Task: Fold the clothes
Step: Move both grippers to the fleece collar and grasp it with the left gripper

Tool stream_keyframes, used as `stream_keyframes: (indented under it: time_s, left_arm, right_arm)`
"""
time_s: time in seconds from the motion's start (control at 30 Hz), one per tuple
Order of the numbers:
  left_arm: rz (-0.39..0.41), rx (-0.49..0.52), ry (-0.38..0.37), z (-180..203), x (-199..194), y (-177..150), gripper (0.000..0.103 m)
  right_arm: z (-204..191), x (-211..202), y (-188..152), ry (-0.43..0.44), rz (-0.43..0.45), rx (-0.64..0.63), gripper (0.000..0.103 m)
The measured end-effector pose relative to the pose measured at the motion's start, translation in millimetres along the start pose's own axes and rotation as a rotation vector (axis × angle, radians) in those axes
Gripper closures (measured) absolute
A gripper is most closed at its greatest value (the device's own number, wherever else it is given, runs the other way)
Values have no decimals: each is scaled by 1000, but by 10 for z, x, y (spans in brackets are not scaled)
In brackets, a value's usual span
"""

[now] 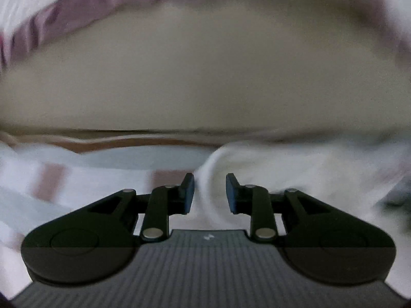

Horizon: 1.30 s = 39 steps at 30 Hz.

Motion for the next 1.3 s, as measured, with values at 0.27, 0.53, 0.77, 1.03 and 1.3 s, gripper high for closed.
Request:
stream_keyframes:
  time_s: [0.27,0.53,0.77,1.03,1.3]
  left_arm:
    - [75,110,-221,329,-665,-29,77]
    - [-29,317,-186,1042,-527,-284,60]
    - [-129,392,-77,1207,-48,-159,88]
    - [-112,354,215,1097,33,-198,90]
    - [-195,279,251,1091,203,-213,86]
  right_arm:
    - [852,-1147,-459,224,57,402,59]
    - [1527,-1850,-1208,266,155,236,57]
    - [1847,-1695,-1171,165,140,394,57]
    - [1965,-1641,-1240,76,147,300,57]
    - [2379,-1684,-1101,-156,141,290,56]
Point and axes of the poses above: each gripper's, at about its wrist camera, not at the fingertips, and x roughly the way its jaws point, z to its right, y to its top, the point moved 3 cm from there along x, roughly the way its jaws point, and after that the axes turned 11 degrees about x, right-handed, at the moved point
